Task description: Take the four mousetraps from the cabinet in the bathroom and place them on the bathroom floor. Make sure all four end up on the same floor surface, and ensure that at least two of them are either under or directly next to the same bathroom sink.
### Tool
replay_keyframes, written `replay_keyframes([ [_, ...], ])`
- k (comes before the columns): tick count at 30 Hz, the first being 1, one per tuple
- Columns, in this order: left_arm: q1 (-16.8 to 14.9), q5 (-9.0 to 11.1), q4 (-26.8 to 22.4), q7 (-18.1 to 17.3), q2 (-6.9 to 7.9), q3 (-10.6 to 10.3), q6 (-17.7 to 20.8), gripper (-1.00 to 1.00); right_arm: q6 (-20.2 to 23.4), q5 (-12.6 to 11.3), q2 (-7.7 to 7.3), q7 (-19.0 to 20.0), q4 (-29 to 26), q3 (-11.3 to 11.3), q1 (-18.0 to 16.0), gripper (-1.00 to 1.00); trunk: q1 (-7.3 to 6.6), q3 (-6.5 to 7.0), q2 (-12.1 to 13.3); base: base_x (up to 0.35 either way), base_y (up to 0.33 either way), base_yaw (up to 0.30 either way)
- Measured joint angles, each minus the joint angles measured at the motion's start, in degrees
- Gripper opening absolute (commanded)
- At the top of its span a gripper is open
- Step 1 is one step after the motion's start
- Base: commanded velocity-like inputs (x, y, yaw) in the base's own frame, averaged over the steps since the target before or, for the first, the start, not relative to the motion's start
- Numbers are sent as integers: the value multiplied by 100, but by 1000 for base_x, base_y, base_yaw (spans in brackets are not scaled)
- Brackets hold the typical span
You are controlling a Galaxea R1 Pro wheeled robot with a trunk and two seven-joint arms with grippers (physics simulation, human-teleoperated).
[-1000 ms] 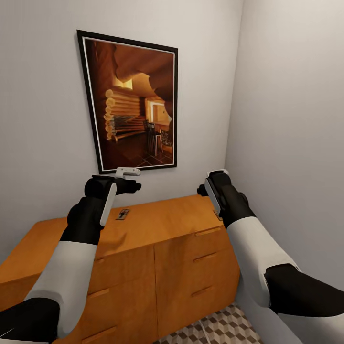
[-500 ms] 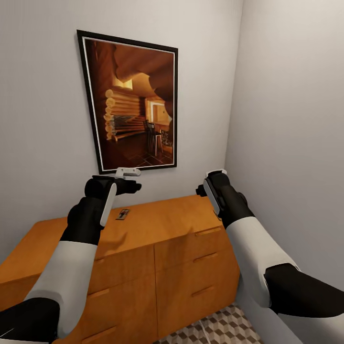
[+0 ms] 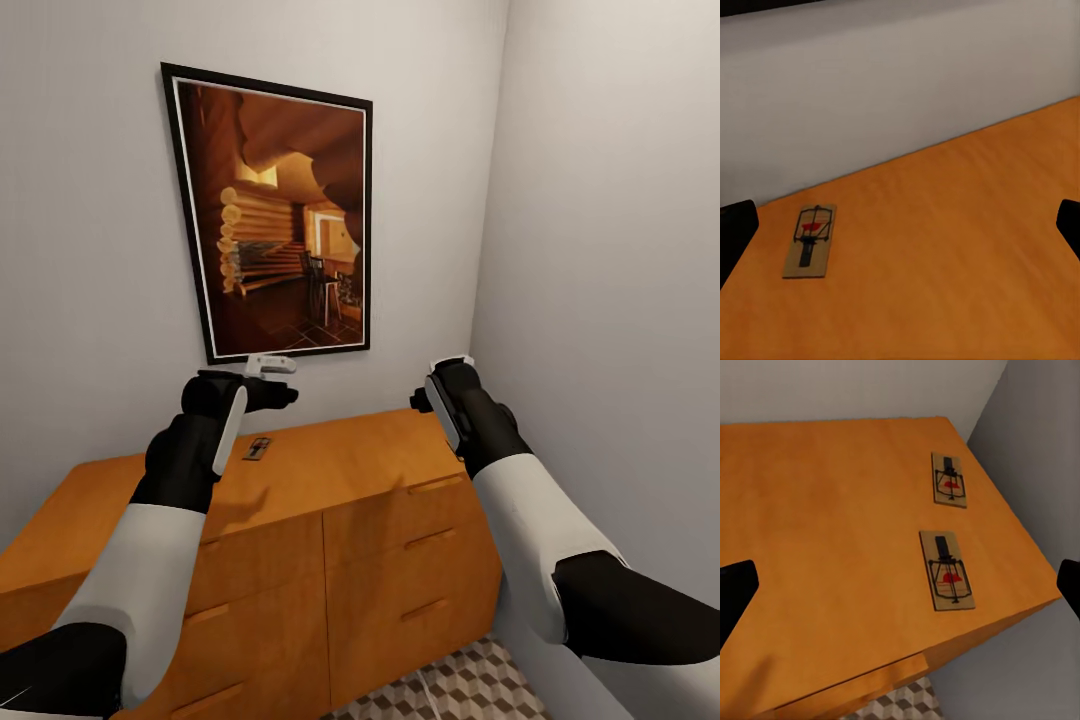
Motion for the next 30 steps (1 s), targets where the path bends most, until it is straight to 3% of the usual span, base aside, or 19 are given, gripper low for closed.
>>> replay_keyframes([
  [17,2,-5,75,5,-2,0,-2,100,-46,3,-16,-3,7,-2,0,100,0,0,0,10,0,0],
  [30,6,-12,254,1,-18,5,-8,100,16,16,-95,-19,7,-2,0,100,-2,0,0,215,0,0],
])
